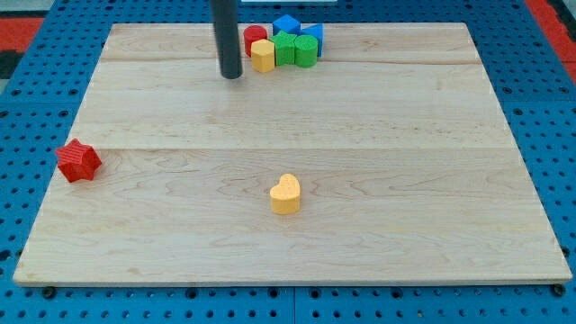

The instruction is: Move the yellow heart into the yellow hexagon

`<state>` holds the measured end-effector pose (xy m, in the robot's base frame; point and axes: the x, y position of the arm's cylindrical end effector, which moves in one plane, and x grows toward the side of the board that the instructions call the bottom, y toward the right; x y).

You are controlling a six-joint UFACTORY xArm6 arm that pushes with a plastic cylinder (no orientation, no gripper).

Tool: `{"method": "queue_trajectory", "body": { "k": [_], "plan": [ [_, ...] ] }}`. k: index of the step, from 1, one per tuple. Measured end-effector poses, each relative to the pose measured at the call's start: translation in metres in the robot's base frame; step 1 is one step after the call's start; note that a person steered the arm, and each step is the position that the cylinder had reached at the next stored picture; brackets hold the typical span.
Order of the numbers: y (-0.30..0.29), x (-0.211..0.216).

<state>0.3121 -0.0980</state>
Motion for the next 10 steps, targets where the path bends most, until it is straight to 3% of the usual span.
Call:
{"method": "queue_trajectory", "body": {
  "k": [2,4,5,7,8,9,10],
  "plan": [
    [-0.038,0.012],
    [-0.039,0.012],
    [-0.006,0.025],
    [0.153,0.067],
    [0.221,0.13],
    [0.25,0.209],
    [0.213,0.267]
  ]
}}
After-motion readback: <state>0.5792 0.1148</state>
